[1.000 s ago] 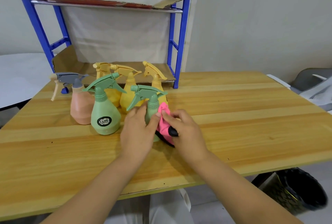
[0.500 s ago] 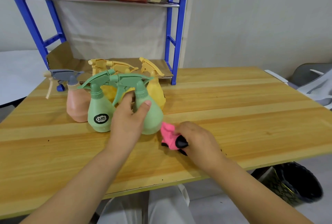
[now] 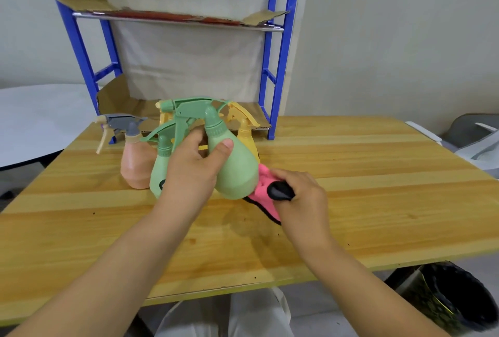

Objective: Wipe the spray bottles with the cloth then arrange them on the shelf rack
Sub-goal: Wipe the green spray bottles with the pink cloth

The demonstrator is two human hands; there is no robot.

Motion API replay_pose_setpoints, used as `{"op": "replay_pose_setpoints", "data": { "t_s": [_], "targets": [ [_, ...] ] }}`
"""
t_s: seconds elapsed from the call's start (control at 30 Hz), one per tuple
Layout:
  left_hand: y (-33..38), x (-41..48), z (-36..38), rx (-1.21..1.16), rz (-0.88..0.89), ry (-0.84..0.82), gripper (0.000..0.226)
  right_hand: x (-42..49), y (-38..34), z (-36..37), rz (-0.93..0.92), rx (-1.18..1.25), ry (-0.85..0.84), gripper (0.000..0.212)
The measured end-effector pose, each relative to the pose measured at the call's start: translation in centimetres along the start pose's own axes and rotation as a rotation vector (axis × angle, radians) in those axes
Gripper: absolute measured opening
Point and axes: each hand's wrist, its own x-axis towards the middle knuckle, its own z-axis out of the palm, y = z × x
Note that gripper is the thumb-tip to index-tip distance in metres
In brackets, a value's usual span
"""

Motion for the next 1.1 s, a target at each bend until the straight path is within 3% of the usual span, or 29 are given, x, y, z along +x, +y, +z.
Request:
{"op": "replay_pose_setpoints", "data": {
  "t_s": [0.1, 0.23, 0.37, 0.5, 0.6, 0.73, 0.83, 0.93, 1.1],
  "targets": [
    [0.2, -0.2, -0.1, -0.071, -0.030, 0.066, 0.009, -0.9, -1.8, 1.4, 0.126, 0.265, -0.034, 0.052],
    [0.5, 0.2, -0.7, -0.184, -0.130, 0.109, 0.006, -1.9, -2.3, 2.4, 0.109, 0.418, 0.119, 0.047],
    [1.4, 0.4, -1.7, -0.316, -0.260, 0.126, 0.008, -2.5, -2.5, 2.4, -0.101, 0.378, 0.113, 0.053],
    [1.5, 0.8, -3.4, -0.443, -0.410, 0.179, 0.010, -1.3, -3.3, 1.1, -0.310, 0.356, 0.279, 0.041],
    [1.1, 0.8, -4.0, -0.519, -0.508, 0.238, 0.010, -0.3, -4.0, 0.8, -0.337, 0.366, 0.311, 0.036],
    [1.0, 0.1, -3.9, -0.584, -0.556, 0.223, 0.020, -0.4, -4.4, 2.1, -0.384, 0.274, 0.207, 0.035],
    [0.7, -0.3, -4.1, -0.580, -0.566, 0.128, 0.021, -0.8, -4.4, 2.9, -0.359, 0.340, 0.162, 0.044],
    [0.4, -0.4, -4.4, -0.595, -0.582, 0.134, 0.027, -1.0, -4.6, 3.2, -0.373, 0.353, 0.138, 0.059],
    [0.4, -0.5, -4.3, -0.622, -0.656, 0.195, 0.057, -1.0, -4.7, 3.8, -0.578, 0.246, 0.185, 0.048]
  ]
}}
